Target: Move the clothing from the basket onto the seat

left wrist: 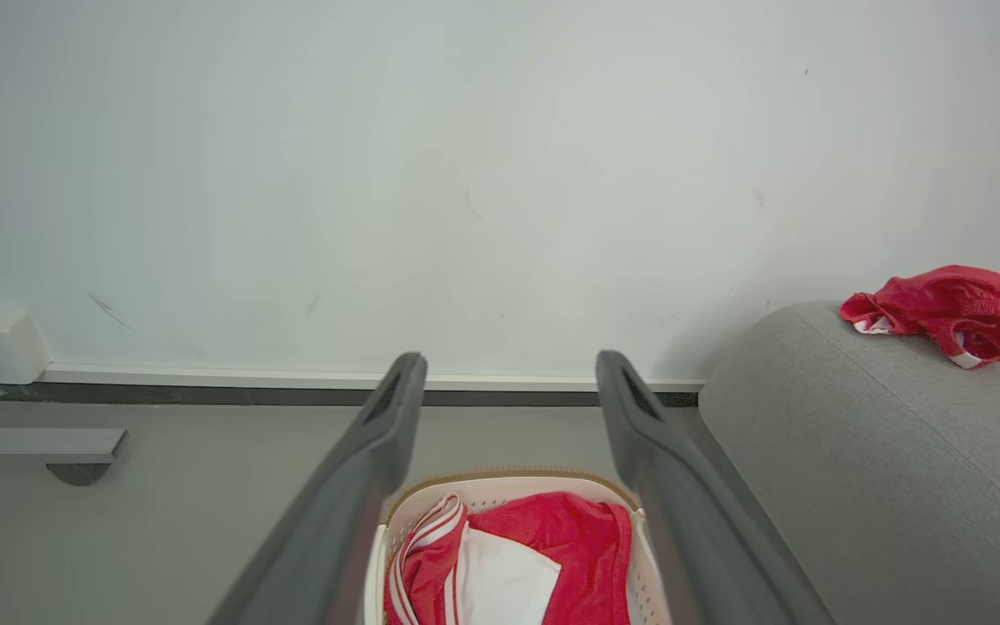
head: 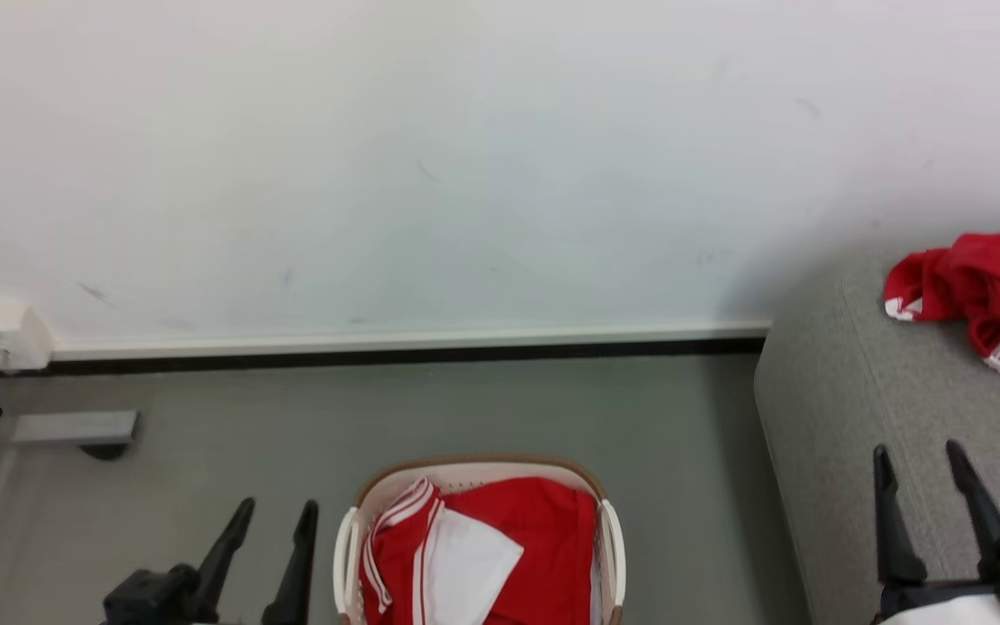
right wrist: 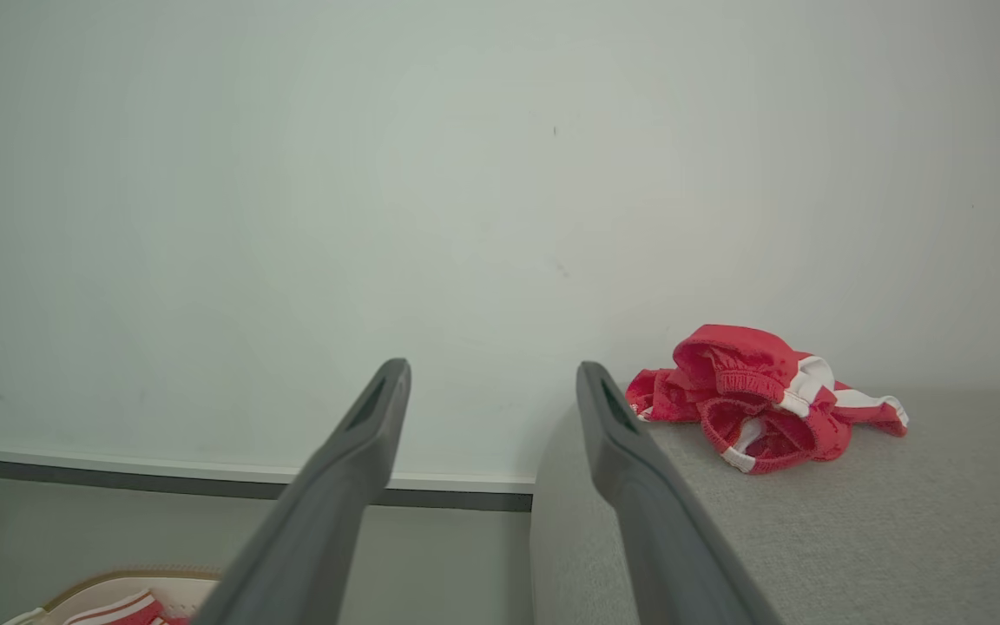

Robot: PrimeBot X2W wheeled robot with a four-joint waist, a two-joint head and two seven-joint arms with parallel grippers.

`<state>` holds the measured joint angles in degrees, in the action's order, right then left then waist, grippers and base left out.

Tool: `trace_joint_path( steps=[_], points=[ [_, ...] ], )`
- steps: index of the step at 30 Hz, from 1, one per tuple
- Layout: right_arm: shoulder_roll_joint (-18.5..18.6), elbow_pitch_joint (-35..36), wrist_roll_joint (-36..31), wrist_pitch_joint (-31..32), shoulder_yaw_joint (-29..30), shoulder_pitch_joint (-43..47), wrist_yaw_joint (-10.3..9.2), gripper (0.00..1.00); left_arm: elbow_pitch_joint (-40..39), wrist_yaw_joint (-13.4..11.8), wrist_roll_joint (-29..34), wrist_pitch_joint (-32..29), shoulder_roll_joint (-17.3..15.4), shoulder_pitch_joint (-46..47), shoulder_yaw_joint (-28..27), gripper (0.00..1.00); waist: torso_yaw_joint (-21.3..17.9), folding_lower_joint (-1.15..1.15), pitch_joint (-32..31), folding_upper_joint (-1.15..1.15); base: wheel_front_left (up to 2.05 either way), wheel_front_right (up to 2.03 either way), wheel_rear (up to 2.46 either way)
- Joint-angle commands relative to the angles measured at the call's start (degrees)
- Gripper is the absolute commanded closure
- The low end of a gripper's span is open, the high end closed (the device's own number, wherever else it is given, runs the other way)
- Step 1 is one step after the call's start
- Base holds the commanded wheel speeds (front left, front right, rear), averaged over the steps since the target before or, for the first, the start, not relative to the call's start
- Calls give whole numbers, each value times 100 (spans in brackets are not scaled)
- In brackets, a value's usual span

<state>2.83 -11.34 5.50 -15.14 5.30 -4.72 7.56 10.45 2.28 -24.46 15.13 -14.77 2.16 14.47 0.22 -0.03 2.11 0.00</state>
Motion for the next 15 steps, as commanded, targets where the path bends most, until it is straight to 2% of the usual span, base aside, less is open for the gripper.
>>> trace_joint_path(
  steps=[1,9,15],
  points=[
    [17,-24,66,0,-75,165,-14,0,37,54,208,2,71,-140,-193,0,112,3,-236,0,0,0,0],
    [15,-316,322,-1,-585,598,-14,0,300,359,729,2,443,-533,-917,0,78,3,-488,0,0,0,0],
    [14,-399,386,0,-630,659,-14,0,387,472,949,3,610,-608,-1198,0,74,3,-540,0,0,0,0]
  ],
)
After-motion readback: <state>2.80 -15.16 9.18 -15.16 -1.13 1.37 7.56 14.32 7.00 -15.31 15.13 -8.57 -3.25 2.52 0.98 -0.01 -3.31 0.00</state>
